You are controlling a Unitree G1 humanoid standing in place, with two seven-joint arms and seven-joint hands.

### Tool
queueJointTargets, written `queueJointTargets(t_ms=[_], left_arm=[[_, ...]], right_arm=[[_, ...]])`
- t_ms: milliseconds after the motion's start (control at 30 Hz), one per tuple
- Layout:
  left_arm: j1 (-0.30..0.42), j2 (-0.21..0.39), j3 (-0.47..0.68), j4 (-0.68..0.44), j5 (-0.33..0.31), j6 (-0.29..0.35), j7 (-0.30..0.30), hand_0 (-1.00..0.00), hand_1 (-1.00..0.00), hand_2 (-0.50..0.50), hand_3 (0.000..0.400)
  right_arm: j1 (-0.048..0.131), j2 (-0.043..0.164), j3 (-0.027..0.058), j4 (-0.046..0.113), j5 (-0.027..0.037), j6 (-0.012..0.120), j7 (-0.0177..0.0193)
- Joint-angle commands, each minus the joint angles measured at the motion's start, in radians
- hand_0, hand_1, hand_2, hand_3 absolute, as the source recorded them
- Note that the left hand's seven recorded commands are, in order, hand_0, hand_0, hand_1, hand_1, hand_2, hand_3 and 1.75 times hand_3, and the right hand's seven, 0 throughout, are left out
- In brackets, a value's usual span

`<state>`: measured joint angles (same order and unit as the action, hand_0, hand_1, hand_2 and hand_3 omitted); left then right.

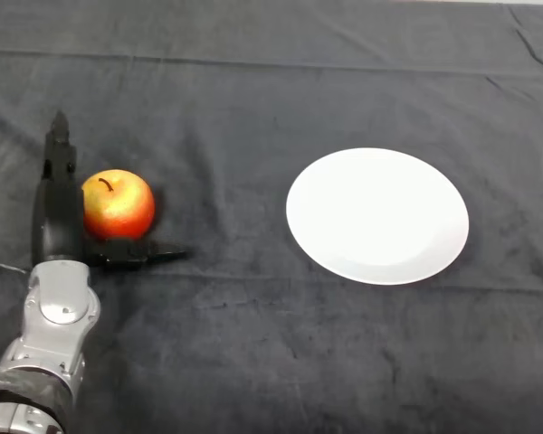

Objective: Move the apple to the plate

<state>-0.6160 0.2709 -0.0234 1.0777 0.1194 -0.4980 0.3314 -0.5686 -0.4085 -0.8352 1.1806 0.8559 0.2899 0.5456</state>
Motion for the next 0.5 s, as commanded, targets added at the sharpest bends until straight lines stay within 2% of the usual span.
queueJointTargets(t_ms=[33, 167, 200, 233, 267, 500], left_arm=[[-0.067, -0.002, -0.016, 0.036, 0.013, -0.004, -0.009, 0.0, 0.0, 0.0, 0.0], [-0.072, -0.003, -0.026, 0.044, 0.012, -0.011, -0.013, 0.0, 0.0, 0.0, 0.0], [-0.073, -0.003, -0.029, 0.046, 0.013, -0.012, -0.013, -0.47, -0.28, -0.1, 0.19], [-0.074, -0.003, -0.032, 0.047, 0.013, -0.014, -0.013, -0.85, -0.6, -0.13, 0.342], [-0.074, -0.003, -0.034, 0.048, 0.014, -0.016, -0.013, -1.0, -1.0, 0.0, 0.4], [-0.073, -0.003, -0.06, 0.045, 0.03, -0.026, 0.005, -1.0, -1.0, 0.0, 0.4]], right_arm=[[-0.027, -0.016, -0.0167, 0.012, -0.0112, 0.005, -0.0084], [-0.027, -0.016, -0.0168, 0.013, -0.0111, 0.005, -0.0082], [-0.027, -0.016, -0.0168, 0.013, -0.011, 0.005, -0.0081], [-0.027, -0.016, -0.0168, 0.013, -0.011, 0.005, -0.0081], [-0.027, -0.016, -0.0169, 0.013, -0.011, 0.005, -0.008], [-0.027, -0.016, -0.017, 0.014, -0.0108, 0.005, -0.0076]])
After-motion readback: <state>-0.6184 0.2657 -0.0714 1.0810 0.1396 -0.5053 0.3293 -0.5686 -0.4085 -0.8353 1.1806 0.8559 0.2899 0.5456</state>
